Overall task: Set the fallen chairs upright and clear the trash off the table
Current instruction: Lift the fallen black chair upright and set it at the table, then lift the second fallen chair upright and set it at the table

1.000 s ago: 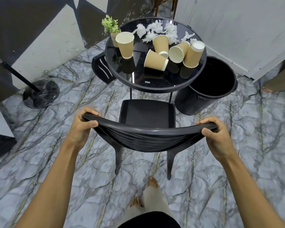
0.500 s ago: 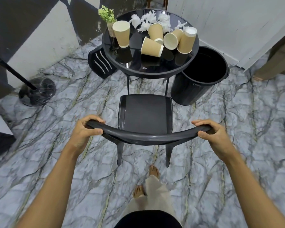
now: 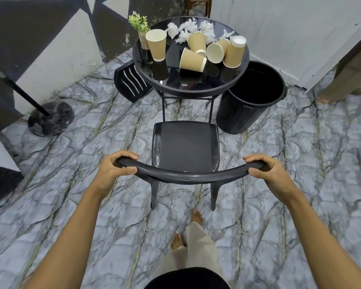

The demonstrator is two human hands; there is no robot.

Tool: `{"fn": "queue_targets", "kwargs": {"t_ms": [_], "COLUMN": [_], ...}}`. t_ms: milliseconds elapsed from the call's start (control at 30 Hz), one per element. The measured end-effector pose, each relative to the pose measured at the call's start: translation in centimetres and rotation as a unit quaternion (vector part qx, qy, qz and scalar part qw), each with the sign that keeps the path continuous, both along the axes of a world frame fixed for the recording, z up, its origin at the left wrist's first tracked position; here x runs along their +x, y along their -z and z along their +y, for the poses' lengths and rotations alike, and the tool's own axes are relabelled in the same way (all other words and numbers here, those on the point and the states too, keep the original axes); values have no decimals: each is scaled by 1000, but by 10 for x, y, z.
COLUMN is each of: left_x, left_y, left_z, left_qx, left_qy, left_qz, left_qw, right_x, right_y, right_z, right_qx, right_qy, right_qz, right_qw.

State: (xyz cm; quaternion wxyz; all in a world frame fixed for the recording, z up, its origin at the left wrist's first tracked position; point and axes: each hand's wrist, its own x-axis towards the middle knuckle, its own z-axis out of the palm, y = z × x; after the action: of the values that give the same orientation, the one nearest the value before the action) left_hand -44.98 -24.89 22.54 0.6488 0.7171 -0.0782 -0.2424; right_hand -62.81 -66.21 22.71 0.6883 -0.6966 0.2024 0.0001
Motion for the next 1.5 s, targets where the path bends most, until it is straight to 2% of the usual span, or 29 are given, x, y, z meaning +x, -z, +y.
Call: {"fn": "queue_targets", "kwargs": {"t_ms": [133,267,433,667,867,1067,1367,1500], "left_x": [-1,-1,3,15,23,30,58,78], "left_y": [-10,-22,-34,-36,-39,-48,-34,-20], "left_z": [1,2,-13,-26,-7,35,139,188], "left_qx": [40,115,205,310,398,464,511,528], "left_qy": [28,74,89,112,120,73,40,44], "left_qz": [-15,-56,-72,-122,-134,-106,-47,-36], "left_qw": [999,989,972,936,900,877,857,847], "right_x": [0,10,52,110,152,203,286,320], "right_y": [-10,-31,-45,-34,-32,-27,-14,-1], "right_z": [0,-2,15,54,97,153,280,333], "right_qx": [-43,-159,-350,-476,-519,-553,-561,-558], "right_qy": [-25,-80,-181,-308,-368,-406,-444,-473], "right_qz": [18,44,35,41,18,-3,-44,-14], "right_qw": [999,983,918,823,771,728,697,682]}}
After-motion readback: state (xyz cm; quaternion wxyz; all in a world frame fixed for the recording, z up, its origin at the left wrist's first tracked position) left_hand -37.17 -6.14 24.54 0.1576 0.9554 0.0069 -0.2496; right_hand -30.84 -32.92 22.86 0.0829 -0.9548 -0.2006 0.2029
